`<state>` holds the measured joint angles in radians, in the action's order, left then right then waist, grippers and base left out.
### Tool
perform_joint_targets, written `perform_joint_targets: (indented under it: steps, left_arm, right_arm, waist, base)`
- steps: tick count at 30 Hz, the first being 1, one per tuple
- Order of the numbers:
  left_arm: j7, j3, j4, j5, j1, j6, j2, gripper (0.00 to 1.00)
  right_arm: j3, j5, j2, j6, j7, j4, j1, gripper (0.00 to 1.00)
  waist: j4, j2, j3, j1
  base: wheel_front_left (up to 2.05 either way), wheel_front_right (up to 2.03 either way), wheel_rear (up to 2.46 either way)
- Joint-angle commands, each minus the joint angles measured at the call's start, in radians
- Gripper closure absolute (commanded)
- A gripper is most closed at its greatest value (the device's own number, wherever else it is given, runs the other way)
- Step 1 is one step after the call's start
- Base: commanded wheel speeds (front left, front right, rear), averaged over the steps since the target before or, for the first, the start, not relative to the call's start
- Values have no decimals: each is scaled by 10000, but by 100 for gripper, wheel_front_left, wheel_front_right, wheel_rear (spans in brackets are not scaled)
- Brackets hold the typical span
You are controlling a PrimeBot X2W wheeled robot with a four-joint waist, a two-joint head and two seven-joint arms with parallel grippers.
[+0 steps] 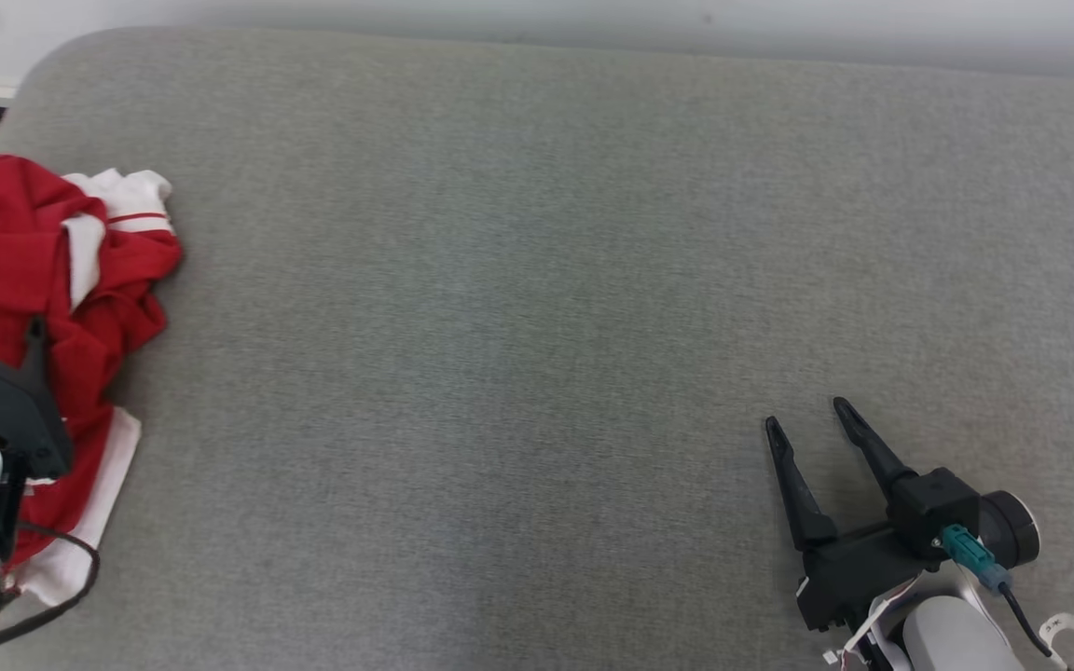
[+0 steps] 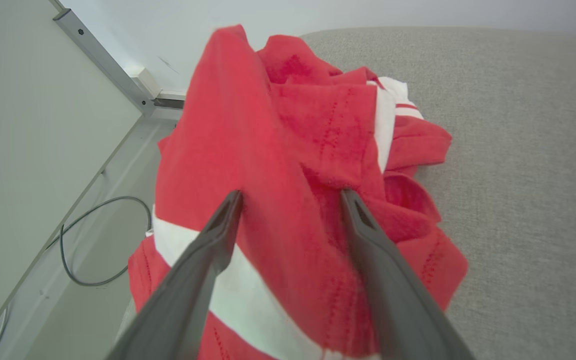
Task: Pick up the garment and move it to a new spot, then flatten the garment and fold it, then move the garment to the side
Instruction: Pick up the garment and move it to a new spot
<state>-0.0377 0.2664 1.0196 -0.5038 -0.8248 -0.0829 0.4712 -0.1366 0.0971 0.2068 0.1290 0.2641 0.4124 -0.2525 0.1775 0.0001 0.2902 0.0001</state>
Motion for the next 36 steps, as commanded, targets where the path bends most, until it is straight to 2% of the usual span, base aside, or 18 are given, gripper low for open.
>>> perform_joint_targets:
  steps: [1,8,9,10,11,12,19,25,36]
  left_arm:
    - [-44,-52,146,-132,-141,85,31,0]
    - [-47,-195,785,-271,-390,385,33,0]
    - [-36,-196,880,-274,-409,407,29,35]
    - [-76,-208,961,-286,-430,490,31,93]
    - [-138,-250,1054,-331,-449,542,31,93]
    - [-143,-206,1129,-264,-463,603,42,100]
    - [-674,-78,1289,-98,-650,765,265,100]
    - [-1461,338,914,291,-1135,411,410,100]
    - [-2009,1260,2,1022,-1826,23,28,100]
  right_arm:
    - [-15,51,23,34,4,13,-136,0]
    - [-122,135,55,34,4,60,-183,0]
    - [-131,149,48,34,2,84,-179,0]
    - [-154,156,35,34,2,110,-187,0]
    - [-181,166,21,34,2,141,-188,0]
    - [-175,192,4,34,1,167,-194,0]
    - [-177,249,-265,34,4,201,-92,0]
    - [-200,283,-506,34,4,289,20,0]
    - [-252,418,-935,34,5,521,196,0]
  waist:
    - [-258,-1,211,-1]
    - [-623,-1,392,-1]
    - [-660,-1,397,-1]
    - [-699,-1,385,-1]
    - [-733,-1,361,-1]
    - [-763,-1,338,-1]
    - [-908,-1,-122,-1]
    - [-910,-1,-605,-1]
    - [-1160,-1,-1414,-1]
  base:
    - [0,0,0]
    - [0,0,0]
    - [0,0,0]
    - [0,0,0]
    - [0,0,0]
    - [0,0,0]
    - [0,0,0]
    - [0,0,0]
    - [0,0,0]
